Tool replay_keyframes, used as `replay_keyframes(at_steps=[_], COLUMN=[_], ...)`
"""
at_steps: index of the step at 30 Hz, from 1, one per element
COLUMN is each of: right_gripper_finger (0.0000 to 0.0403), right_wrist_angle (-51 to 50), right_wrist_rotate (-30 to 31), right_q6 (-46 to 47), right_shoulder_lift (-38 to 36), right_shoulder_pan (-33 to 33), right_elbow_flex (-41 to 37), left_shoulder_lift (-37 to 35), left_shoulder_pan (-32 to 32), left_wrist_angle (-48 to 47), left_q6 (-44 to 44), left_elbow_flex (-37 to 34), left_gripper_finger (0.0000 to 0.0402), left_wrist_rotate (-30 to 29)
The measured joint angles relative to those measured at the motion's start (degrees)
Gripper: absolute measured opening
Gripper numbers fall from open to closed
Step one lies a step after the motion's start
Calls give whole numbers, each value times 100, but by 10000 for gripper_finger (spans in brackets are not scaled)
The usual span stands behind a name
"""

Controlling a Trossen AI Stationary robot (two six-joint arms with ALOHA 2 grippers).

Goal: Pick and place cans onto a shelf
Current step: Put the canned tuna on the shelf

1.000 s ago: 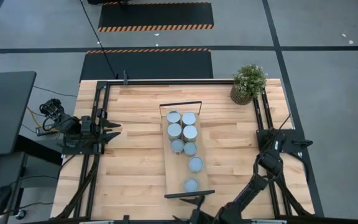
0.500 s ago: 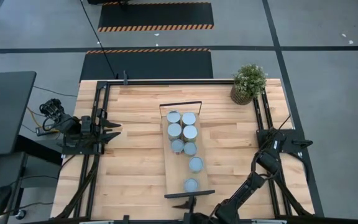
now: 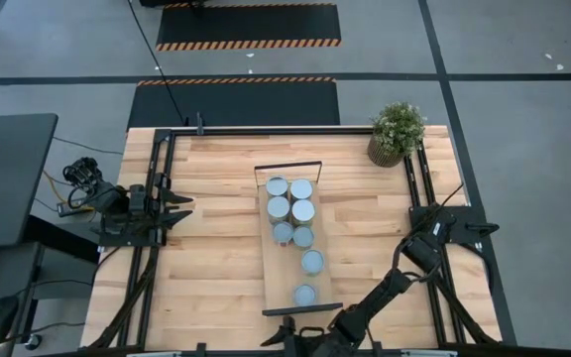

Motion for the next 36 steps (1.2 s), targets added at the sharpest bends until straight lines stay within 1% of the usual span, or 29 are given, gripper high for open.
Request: replay_keyframes(at_steps=[7,13,16,18,23,28,30,36], right_gripper_finger=[349,349,349,348,349,349,348,349], right_wrist_angle=[89,100,116,141,220,774,789,693], right_wrist_rotate=[388,387,90,-1,88,165,287,310], right_q6=[27,188,211,207,41,-420,-501,-572], right_shoulder_lift=[2,2,2,2,2,2,2,2], right_shoulder_pan=[4,-21,-69,-102,-147,-136,-125,-185], right_elbow_flex=[-301,-519,-524,-524,-524,-522,-522,-531], left_shoulder_lift=[0,0,0,0,0,0,0,0], left_shoulder_pan=[0,0,1,0,2,1,2,0], left_wrist_angle=[-2,-2,-2,-2,-2,-2,-2,-2], left_q6=[-2,-2,-1,-2,-1,-1,-2,0], left_elbow_flex=[0,0,0,0,0,0,0,0], left_gripper_finger=[142,142,142,142,142,142,142,142], left_wrist_rotate=[-1,0,0,-2,0,0,0,0])
